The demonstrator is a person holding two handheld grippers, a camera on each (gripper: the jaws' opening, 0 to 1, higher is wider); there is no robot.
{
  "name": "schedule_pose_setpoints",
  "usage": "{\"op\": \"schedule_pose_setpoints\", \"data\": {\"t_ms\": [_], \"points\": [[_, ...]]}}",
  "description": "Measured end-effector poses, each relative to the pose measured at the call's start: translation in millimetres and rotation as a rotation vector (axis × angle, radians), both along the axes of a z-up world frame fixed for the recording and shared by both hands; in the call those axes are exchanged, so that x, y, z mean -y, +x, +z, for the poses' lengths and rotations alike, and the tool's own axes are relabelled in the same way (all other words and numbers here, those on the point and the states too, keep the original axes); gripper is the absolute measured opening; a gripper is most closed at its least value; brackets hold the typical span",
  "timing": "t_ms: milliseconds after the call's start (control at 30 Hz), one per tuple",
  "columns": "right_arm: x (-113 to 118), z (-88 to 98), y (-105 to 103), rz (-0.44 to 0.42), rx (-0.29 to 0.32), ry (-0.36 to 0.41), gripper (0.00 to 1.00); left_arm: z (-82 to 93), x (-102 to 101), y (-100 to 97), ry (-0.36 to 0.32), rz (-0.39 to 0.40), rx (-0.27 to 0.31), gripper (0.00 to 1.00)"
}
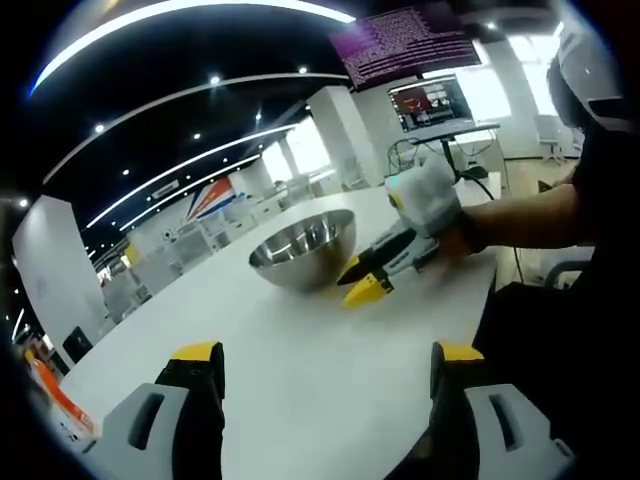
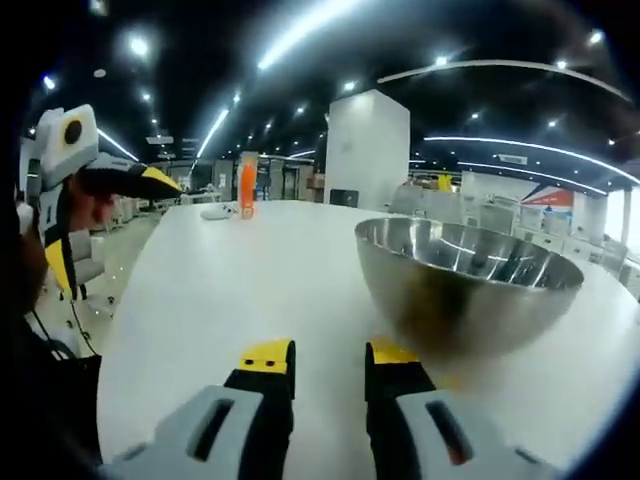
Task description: Pick up the QQ candy scattered on the table and place it into the stainless steel bowl on the table
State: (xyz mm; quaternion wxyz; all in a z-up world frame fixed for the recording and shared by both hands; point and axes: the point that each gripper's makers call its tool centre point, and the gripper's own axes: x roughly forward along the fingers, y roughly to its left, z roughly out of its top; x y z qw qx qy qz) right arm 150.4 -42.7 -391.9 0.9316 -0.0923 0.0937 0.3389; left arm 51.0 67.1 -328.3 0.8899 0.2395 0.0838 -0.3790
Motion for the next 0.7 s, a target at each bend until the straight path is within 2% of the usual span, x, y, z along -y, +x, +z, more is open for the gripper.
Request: {"op": "schedule_pose_setpoints", "data": {"t_ms": [300, 700], "points": [[5, -6.8, 15, -0.055, 0.005, -0.030, 0.28, -1.0, 1, 1.1, 0.001, -0.002, -0.003, 0.85], [6, -13.7, 23, -0.090, -0.045, -0.024, 0.26, -3.4, 0, 0.3, 0.001, -0.001, -0.008, 0.85]]}}
